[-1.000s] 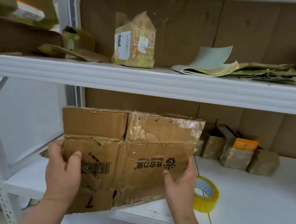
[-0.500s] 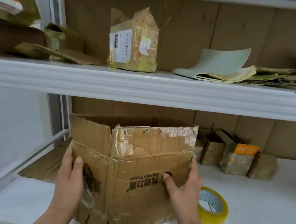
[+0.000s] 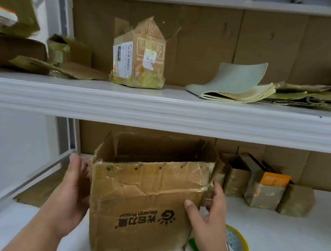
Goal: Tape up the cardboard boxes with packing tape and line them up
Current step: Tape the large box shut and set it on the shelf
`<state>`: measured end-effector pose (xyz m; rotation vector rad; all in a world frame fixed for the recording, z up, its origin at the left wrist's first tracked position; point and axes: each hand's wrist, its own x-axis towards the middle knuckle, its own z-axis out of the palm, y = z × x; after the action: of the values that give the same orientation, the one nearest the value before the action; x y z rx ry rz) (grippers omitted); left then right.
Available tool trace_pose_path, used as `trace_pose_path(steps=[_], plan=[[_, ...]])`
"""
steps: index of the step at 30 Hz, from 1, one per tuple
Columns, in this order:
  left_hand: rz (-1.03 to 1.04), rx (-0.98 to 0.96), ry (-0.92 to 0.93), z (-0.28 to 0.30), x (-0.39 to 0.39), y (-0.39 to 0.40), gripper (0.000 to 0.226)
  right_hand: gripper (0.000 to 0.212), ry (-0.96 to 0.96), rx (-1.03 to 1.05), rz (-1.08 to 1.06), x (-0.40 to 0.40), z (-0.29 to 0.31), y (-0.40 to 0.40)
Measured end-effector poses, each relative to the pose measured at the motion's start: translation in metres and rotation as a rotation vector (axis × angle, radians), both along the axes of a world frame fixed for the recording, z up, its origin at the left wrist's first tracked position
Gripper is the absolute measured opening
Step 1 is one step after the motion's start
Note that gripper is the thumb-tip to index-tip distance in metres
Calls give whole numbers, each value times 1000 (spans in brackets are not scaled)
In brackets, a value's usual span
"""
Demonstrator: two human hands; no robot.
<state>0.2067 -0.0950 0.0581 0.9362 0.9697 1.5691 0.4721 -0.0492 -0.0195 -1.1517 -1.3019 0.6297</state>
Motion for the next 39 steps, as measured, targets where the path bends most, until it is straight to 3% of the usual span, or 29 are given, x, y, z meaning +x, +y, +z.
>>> trace_pose_path(steps=[2,4,7,10,15,18,22,25,28,31,34,39], plan=[[-2,114,114,8,1,-4,70,86,11,7,56,2,10,2],[55,101,173,15,6,-9,52,89,20,18,116,1,18,2],[183,97,455,10,8,-17,64,86,105,18,185,0,23,6],[324,60,579,6,12,-32,51,79,156,11,247,0,25,9],[312,81,736,16,14,-31,83,55,173,35,320,-7,33,4],[254,26,966,26,11,-24,67,60,140,47,323,-8,37,-2],[225,12,856,28,9,-15,28,70,79,12,332,-6,42,-3],[220,27,762,27,8,-18,43,83,21,-21,350,-3,42,1],[227,-13,600,29,6,-19,64,83,23,-29,336,-2,44,3],[296,-18,614,30,12,-18,50,77,29,-50,308,-6,45,3],[354,16,631,28,16,-18,28,57,22,-9,249,-10,48,5],[373,67,657,23,20,-18,19,75,147,8,301,-12,47,5]])
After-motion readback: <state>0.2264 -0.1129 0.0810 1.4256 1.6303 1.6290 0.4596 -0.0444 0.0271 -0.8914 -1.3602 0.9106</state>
